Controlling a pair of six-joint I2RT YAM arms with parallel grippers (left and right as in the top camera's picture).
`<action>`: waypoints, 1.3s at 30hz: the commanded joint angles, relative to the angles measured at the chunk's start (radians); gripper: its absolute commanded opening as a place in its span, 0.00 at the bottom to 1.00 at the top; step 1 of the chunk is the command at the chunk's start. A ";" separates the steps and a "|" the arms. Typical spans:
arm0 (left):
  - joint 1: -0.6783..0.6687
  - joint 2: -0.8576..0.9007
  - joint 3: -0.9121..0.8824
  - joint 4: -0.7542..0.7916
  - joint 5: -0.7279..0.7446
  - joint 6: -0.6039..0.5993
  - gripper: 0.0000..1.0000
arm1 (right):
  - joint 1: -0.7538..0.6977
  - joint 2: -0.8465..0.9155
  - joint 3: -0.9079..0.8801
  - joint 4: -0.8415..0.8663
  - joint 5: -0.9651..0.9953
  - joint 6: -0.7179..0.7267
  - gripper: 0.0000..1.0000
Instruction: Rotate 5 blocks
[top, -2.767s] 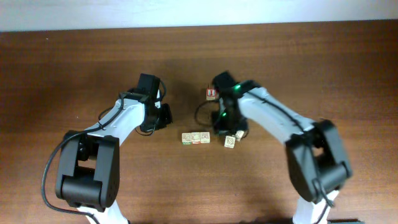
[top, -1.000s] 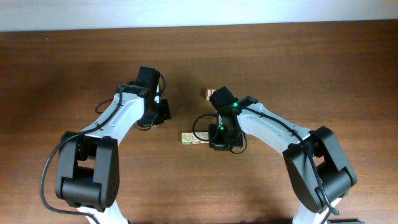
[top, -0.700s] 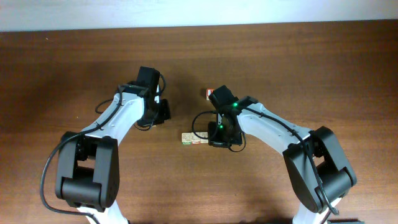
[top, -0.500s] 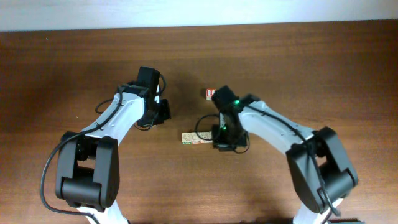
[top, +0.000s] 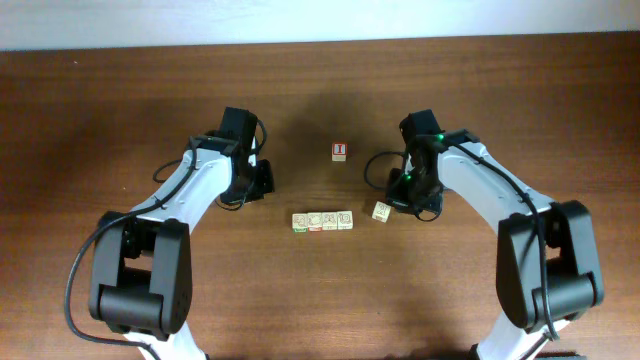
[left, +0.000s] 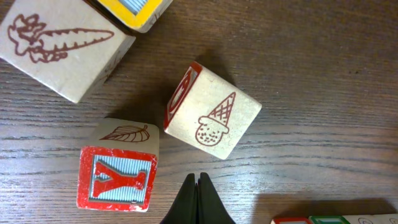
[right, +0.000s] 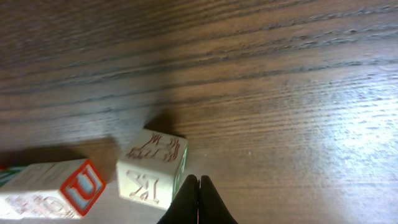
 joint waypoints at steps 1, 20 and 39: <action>0.005 -0.001 0.015 -0.001 -0.006 0.015 0.00 | -0.003 0.031 -0.009 0.013 -0.003 -0.011 0.04; 0.004 0.000 0.015 0.000 -0.006 0.015 0.00 | 0.102 0.040 -0.009 0.097 -0.075 -0.083 0.04; -0.005 0.000 0.015 0.000 -0.003 0.015 0.00 | 0.085 0.034 0.073 0.077 -0.069 -0.116 0.04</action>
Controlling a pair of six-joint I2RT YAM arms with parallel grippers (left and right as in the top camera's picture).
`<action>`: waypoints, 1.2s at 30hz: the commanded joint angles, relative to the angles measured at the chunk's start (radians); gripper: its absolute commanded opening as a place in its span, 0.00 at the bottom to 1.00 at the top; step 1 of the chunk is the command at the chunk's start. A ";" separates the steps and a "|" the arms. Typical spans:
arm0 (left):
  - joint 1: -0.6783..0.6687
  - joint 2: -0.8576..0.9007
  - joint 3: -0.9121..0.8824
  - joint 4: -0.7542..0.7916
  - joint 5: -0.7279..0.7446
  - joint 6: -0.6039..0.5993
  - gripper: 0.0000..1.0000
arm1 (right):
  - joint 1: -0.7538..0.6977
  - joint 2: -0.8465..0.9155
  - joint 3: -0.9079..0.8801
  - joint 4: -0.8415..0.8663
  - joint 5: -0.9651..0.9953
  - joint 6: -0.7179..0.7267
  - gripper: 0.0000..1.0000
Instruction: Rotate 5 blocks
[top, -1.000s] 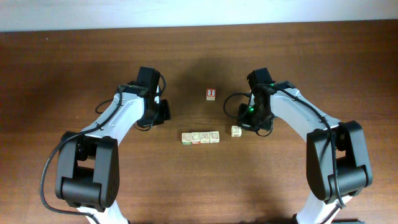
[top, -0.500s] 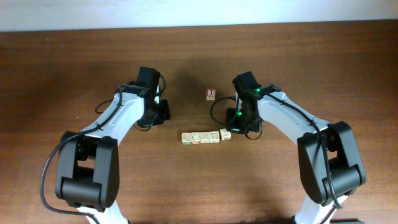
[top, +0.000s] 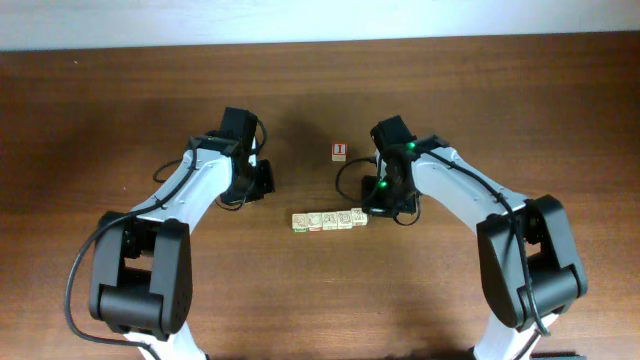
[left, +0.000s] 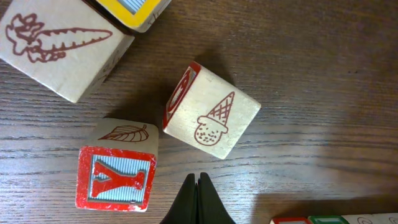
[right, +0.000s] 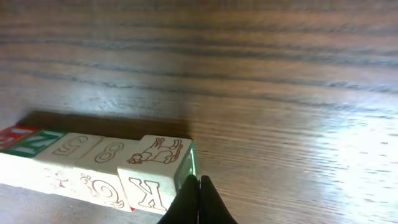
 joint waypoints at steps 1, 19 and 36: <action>-0.004 0.000 0.015 0.003 -0.003 0.015 0.00 | -0.024 0.003 0.057 0.039 0.005 -0.023 0.04; -0.004 0.000 0.015 0.002 -0.003 0.015 0.00 | 0.053 0.084 0.055 0.106 -0.011 -0.023 0.04; -0.004 0.000 0.015 0.003 -0.003 0.015 0.00 | 0.063 0.084 0.057 0.127 -0.067 -0.115 0.04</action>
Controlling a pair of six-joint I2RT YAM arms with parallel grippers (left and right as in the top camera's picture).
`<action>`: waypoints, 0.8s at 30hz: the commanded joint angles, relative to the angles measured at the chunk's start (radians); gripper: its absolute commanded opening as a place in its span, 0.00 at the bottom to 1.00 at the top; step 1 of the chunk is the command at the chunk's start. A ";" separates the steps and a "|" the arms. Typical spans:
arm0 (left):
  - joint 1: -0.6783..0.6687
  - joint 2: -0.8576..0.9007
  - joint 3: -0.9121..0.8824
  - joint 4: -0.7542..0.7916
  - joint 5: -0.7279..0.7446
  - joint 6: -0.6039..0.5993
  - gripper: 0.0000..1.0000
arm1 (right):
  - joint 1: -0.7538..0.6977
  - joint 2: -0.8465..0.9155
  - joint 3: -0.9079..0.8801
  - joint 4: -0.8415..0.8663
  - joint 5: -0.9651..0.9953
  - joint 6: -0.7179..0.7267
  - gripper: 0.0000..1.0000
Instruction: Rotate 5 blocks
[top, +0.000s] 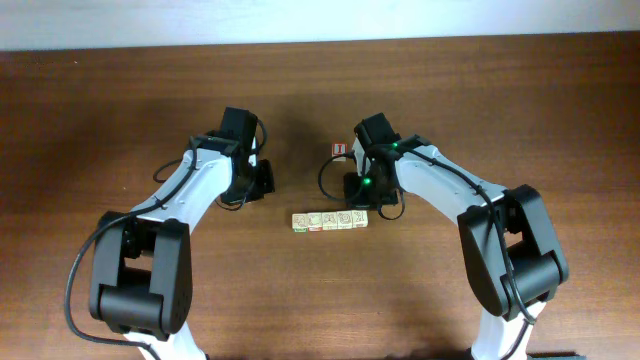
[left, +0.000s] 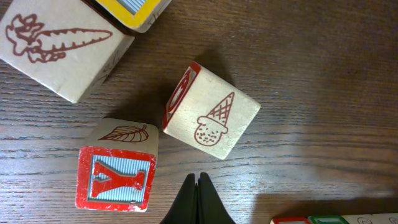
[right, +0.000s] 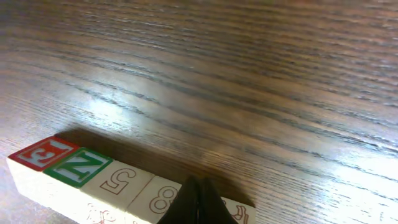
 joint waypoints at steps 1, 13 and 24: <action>-0.004 0.000 0.015 0.002 -0.003 0.015 0.00 | -0.011 0.006 0.037 0.000 -0.014 -0.014 0.04; -0.065 0.000 -0.072 -0.040 0.094 0.042 0.00 | -0.211 -0.065 -0.073 -0.151 -0.173 -0.138 0.04; -0.095 0.000 -0.095 0.014 0.186 0.037 0.00 | -0.172 -0.065 -0.105 -0.089 -0.182 -0.134 0.04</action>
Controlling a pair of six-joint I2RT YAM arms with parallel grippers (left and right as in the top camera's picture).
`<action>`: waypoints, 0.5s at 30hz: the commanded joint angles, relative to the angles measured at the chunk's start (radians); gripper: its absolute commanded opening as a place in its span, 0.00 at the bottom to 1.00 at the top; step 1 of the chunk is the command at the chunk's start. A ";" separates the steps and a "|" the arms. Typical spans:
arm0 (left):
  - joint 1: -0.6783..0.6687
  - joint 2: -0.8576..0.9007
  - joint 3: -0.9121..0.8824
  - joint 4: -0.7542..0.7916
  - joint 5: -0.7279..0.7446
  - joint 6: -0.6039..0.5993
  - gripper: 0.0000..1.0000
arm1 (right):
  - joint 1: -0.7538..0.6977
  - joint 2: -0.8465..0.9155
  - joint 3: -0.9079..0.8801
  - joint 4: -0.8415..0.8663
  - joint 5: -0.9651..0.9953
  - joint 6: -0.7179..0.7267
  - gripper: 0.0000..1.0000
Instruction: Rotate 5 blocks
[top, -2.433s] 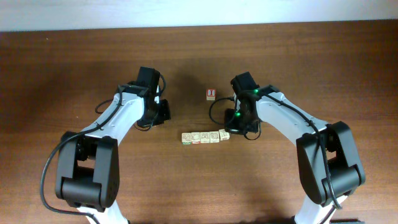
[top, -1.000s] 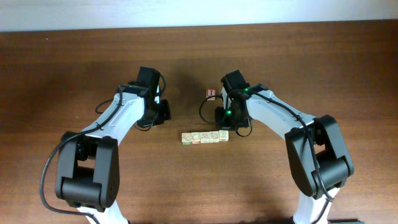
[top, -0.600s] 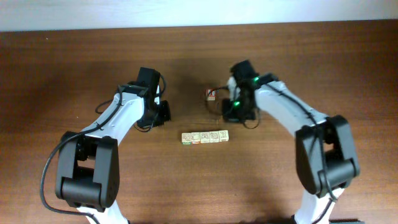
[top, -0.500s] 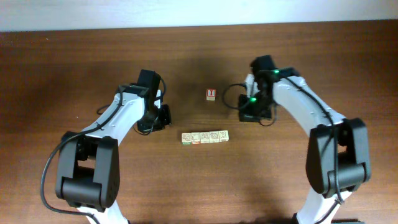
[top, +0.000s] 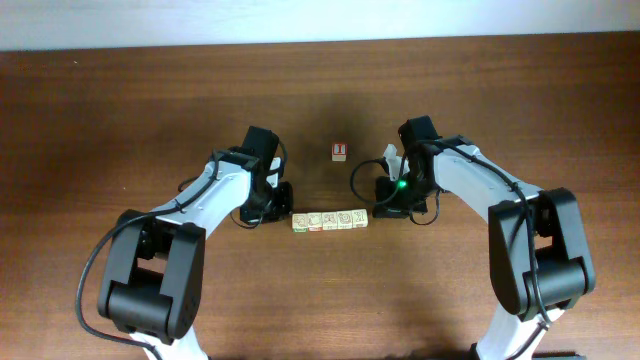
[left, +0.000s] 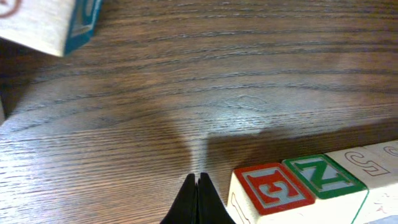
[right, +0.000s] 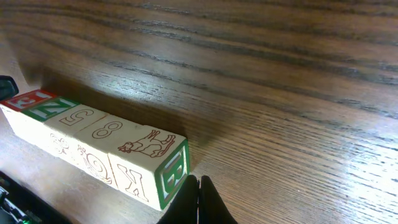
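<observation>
Five wooblocks form one straight row (top: 330, 220) in mid-table. Its left end is a red-framed block (left: 272, 187), followed by a green N block (left: 323, 174). Its right end is the K block (right: 149, 163), with a dog drawing on top and a green B side. My left gripper (left: 198, 200) is shut and empty, low at the table just left of the red-framed block. My right gripper (right: 198, 200) is also shut and empty, its tips right beside the B side. In the overhead view the left gripper (top: 283, 212) and right gripper (top: 374, 209) flank the row.
A lone red-lettered block (top: 340, 151) stands behind the row. Another loose block (left: 43, 22) with a teal-edged face lies farther off in the left wrist view. Bare brown tabletop (top: 120, 100) lies all round.
My left gripper has moved from above the loose ice-cream and Y blocks to the left end of the row. My right gripper has moved from behind the row to its right end.
At first the K block lay askew, apart from a four-block row, with my shut right gripper beside it. Then it stood against the row's right end. The right gripper was then behind the row while the left stayed still. Now both shut grippers flank the five-block row.
</observation>
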 joint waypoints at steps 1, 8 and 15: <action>-0.002 0.000 -0.009 0.022 0.086 0.011 0.00 | 0.005 -0.014 -0.011 0.003 -0.017 -0.010 0.04; -0.004 0.000 -0.009 0.034 0.039 0.012 0.00 | 0.002 -0.016 -0.003 0.005 -0.011 -0.006 0.04; 0.007 0.000 -0.009 0.117 -0.142 0.012 0.00 | 0.071 -0.077 0.200 -0.142 0.125 0.028 0.04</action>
